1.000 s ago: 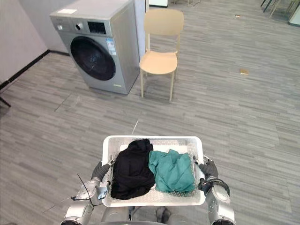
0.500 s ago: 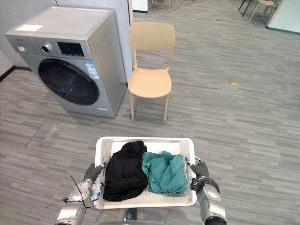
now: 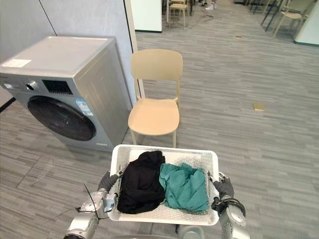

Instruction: Pick up the laundry basket with both hands and put the clothes into the washing machine.

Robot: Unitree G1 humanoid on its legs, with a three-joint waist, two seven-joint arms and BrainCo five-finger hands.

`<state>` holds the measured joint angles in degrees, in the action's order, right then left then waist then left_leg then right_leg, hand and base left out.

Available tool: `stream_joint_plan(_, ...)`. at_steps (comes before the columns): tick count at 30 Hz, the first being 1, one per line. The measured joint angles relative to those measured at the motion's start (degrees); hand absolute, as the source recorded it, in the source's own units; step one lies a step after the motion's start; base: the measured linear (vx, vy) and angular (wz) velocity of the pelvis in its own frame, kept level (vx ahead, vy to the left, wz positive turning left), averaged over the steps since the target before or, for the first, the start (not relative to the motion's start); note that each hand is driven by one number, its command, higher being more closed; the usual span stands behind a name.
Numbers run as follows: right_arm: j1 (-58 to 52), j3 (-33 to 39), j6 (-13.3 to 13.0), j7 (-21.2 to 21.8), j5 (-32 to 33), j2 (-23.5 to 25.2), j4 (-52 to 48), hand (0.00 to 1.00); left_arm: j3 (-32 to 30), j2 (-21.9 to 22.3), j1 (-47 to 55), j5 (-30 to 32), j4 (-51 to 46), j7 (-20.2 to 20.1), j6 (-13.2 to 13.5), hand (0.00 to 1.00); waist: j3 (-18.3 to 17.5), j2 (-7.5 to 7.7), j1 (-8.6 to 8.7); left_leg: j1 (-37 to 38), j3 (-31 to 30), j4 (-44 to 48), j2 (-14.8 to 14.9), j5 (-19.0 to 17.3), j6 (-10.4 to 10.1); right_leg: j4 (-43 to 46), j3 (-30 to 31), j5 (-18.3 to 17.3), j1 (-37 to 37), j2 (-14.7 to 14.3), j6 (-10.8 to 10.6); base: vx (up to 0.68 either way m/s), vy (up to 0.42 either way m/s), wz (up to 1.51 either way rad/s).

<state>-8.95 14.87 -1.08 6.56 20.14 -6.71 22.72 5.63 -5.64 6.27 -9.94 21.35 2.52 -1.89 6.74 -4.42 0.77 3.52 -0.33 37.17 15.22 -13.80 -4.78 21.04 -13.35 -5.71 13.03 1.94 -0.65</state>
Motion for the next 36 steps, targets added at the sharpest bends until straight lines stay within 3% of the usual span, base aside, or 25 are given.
stream_joint_plan(1,-0.05,-0.24,0.33,0.12,0.04,-0.52,-0.03,1.00,0.00,0.26,0.57,0.00,0.08,-0.08,-0.03,1.00,-0.10,-0.60,-0.16,-4.60,-1.30,12.52,1.60,5.05,-0.63,-0.97,-1.61,-0.88,-3.11,-1.46,1.82,0.46,-0.228,0.04)
stream_joint_plan(2,-0.02,-0.28,0.40,0.12,0.03,-0.69,0.10,1.00,0.01,0.29,0.73,0.00,0.32,-0.07,-0.03,1.00,-0.05,-0.74,-0.17,-6.88,-0.95,19.13,2.08,5.99,-0.92,-1.47,-1.86,-1.48,-4.66,-2.07,2.77,0.55,-0.216,0.05)
stream_joint_plan(3,0.04,-0.49,0.38,0.00,0.00,-1.07,0.31,1.00,0.02,0.92,1.02,-0.01,1.06,-0.06,-0.02,1.00,0.22,-0.63,-0.15,-10.93,0.65,29.82,2.49,5.63,-0.31,-3.67,-1.85,-2.31,-8.52,-3.02,4.06,0.53,-0.157,0.04)
stream_joint_plan(5,-0.16,-0.76,0.43,-0.18,0.00,-1.28,1.21,1.00,0.25,0.91,1.38,-0.03,1.72,-0.07,-0.05,1.00,0.76,0.60,-0.27,-13.89,5.81,34.24,2.91,3.95,2.37,-7.91,-0.92,-2.48,-13.94,-3.27,4.33,0.55,-0.148,0.00)
stream_joint_plan(7,0.08,-1.18,0.42,-0.39,0.06,-1.76,1.29,1.00,0.31,0.84,1.40,-0.18,1.72,-0.09,-0.05,1.00,1.30,1.43,-1.02,-17.20,9.04,29.03,3.54,2.82,3.35,-11.05,-0.14,-1.91,-17.10,-3.26,4.50,0.46,-0.091,-0.18)
stream_joint_plan(10,1.09,-1.85,0.45,-0.77,0.03,-1.96,3.03,1.00,0.32,-0.21,1.74,-0.29,1.81,0.02,-0.11,1.00,1.96,2.17,-2.31,-17.75,9.11,5.63,3.52,3.06,2.86,-12.43,2.65,-1.48,-20.52,-1.92,4.79,0.35,0.069,-0.38)
stream_joint_plan(11,1.28,-2.36,0.39,-0.91,0.06,-2.38,3.01,1.00,0.32,-0.11,1.74,-0.42,1.79,0.07,-0.13,1.00,1.78,1.85,-2.30,-16.69,6.16,-5.73,2.46,4.57,1.13,-12.28,3.42,-1.58,-21.12,-1.28,4.59,0.30,0.181,-0.47)
stream_joint_plan(12,1.77,-2.84,0.37,-0.99,0.05,-2.97,2.94,1.00,0.32,0.13,1.75,-0.47,1.76,0.14,-0.11,1.00,1.39,1.17,-2.47,-16.21,4.14,-12.15,1.92,7.92,-0.24,-11.97,4.38,-2.22,-21.12,-0.96,2.54,0.44,0.341,-0.86)
stream_joint_plan(13,2.75,-3.41,0.32,-1.18,0.06,-4.63,2.82,1.00,0.43,1.24,1.65,-0.57,1.75,0.13,-0.09,1.00,0.37,-2.09,-2.79,-15.98,2.21,-16.85,2.52,17.29,-1.88,-12.04,7.20,-4.72,-21.90,-2.07,-1.55,0.42,0.414,-0.61)
stream_joint_plan(14,3.37,-3.21,0.46,-1.47,0.06,-3.73,2.75,1.00,0.31,0.55,1.03,-0.57,1.39,0.28,-0.04,1.00,-0.10,-0.85,-1.51,-14.71,2.95,-18.51,0.66,13.73,-3.01,-11.91,7.17,-5.34,-21.83,0.32,-2.72,0.36,0.386,-0.33)
stream_joint_plan(16,4.57,-3.31,0.48,-1.46,0.06,-2.62,1.37,1.00,0.42,-1.72,-0.43,-0.60,0.22,0.25,-0.04,1.00,0.26,2.49,-1.60,-14.33,5.25,-21.94,-2.11,13.83,-2.75,-12.14,7.24,-5.40,-20.48,3.56,-4.05,0.23,0.279,0.09)
stream_joint_plan(17,6.38,-3.32,0.70,-1.58,0.05,-2.55,1.04,1.00,0.50,-2.80,-1.68,-0.65,-0.52,0.31,-0.06,1.00,0.83,3.72,-1.74,-14.35,5.69,-23.00,-3.68,14.35,-1.99,-12.57,7.16,-4.38,-19.98,5.08,-5.82,0.17,0.204,0.04)
stream_joint_plan(19,10.35,-3.37,1.33,-2.10,0.07,-3.72,1.03,1.00,1.59,-3.84,-4.82,-0.71,-1.00,0.82,-0.06,1.00,1.24,3.85,-1.77,-14.61,6.28,-24.72,-5.43,15.16,-0.82,-12.73,7.13,-2.98,-19.19,6.79,-8.13,0.08,0.188,0.14)
stream_joint_plan(21,17.24,-4.55,1.38,-2.93,0.25,-6.05,1.05,1.00,1.59,-4.77,-10.44,-0.78,-1.73,1.83,0.04,1.00,3.21,2.96,-2.12,-16.24,7.11,-25.31,-6.09,15.71,-0.03,-12.11,7.17,-2.62,-16.64,7.65,-8.63,-0.03,0.162,0.02)
stream_joint_plan(24,34.46,-6.07,0.68,-5.18,2.14,-13.10,3.87,1.00,1.57,-8.18,-26.47,-2.75,-1.36,4.79,0.59,1.00,9.49,0.93,-2.85,-22.52,7.37,-24.88,-6.06,17.80,1.23,-11.07,7.13,-1.80,-10.34,7.72,-8.14,-0.15,0.108,-0.07)
stream_joint_plan(27,51.05,-7.06,-0.79,-7.86,3.08,-17.48,11.34,1.00,1.50,-12.12,-42.14,-3.06,1.84,7.81,1.42,1.00,15.64,1.11,-3.13,-26.63,7.81,-26.01,-6.12,19.76,1.93,-9.75,7.43,-0.76,-4.97,7.88,-8.41,-0.21,0.107,-0.06)
stream_joint_plan(31,64.08,-10.48,-0.90,-9.46,4.16,-18.51,22.32,1.00,1.44,-15.08,-54.44,-5.09,12.09,9.98,1.90,1.00,17.53,1.37,-3.61,-29.81,8.71,-27.96,-6.40,21.58,2.00,-8.66,8.37,0.11,0.07,8.15,-8.55,-0.10,0.048,-0.11)
stream_joint_plan(32,67.65,-11.24,-0.84,-9.67,4.33,-18.44,26.80,1.00,1.45,-15.52,-58.52,-5.30,16.64,10.25,1.93,1.00,17.54,1.38,-4.39,-30.73,8.87,-29.05,-6.44,22.67,2.31,-7.98,8.47,0.11,2.00,8.16,-8.55,-0.03,0.006,-0.06)
stream_joint_plan(36,74.32,-11.52,-0.72,-10.25,4.63,-16.69,34.08,1.00,1.47,-17.25,-66.77,-5.76,27.15,10.10,1.93,1.00,18.28,1.44,-5.05,-32.85,8.84,-32.79,-6.33,25.66,2.08,-5.65,7.76,0.11,6.75,8.13,-8.55,0.01,-0.051,0.00)
